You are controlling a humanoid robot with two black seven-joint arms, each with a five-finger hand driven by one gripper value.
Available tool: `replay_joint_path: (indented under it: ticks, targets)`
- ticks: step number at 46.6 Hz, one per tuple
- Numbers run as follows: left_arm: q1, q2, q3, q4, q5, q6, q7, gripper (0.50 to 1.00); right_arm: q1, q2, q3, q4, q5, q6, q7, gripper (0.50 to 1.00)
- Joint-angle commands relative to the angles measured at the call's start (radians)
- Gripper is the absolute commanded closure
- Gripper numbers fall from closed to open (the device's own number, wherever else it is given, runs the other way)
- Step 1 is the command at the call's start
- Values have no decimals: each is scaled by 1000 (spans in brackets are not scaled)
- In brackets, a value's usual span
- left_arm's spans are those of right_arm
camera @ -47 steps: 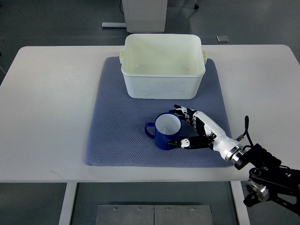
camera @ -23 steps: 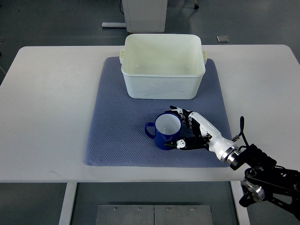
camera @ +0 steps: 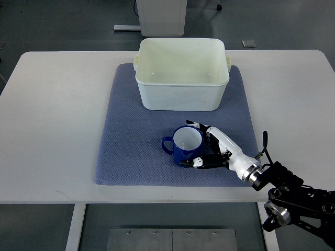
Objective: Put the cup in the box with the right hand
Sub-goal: 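Close the right hand fingers around the blue mug body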
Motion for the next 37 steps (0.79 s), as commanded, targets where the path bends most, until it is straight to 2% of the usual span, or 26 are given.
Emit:
replay_joint_path:
  ticks: [1, 8, 11, 14, 20, 24, 26, 29, 32, 33, 37]
  targets:
    - [0, 0, 0, 0, 0, 0, 0, 500, 7, 3, 0, 0, 0, -7, -1, 502]
    - [0, 0, 0, 0, 0, 0, 0, 500, 12, 3, -2, 0, 3, -16, -2, 519]
    - [0, 0, 0, 0, 0, 0, 0, 500, 15, 5, -3, 0, 3, -18, -1, 582]
    - [0, 0, 0, 0, 0, 0, 0, 500, 19, 5, -17, 0, 3, -18, -1, 617]
    - [0, 0, 0, 0, 0, 0, 0, 500, 38, 6, -45, 0, 14, -19, 1, 634]
    - [0, 0, 0, 0, 0, 0, 0, 500, 41, 6, -49, 0, 18, -19, 1, 676]
    - [2, 0, 0, 0, 0, 0, 0, 500, 42, 6, -49, 0, 18, -21, 2, 741]
    - [0, 0, 0, 0, 0, 0, 0, 500, 45, 6, -51, 1, 20, -21, 9, 891]
    - [0, 0, 0, 0, 0, 0, 0, 500, 47, 6, -51, 1, 20, -19, 13, 979]
    - [0, 0, 0, 0, 0, -1, 0, 500, 47, 6, -51, 1, 20, -19, 13, 1000]
    - [0, 0, 0, 0, 0, 0, 0, 500, 47, 5, -51, 1, 20, -19, 22, 1000]
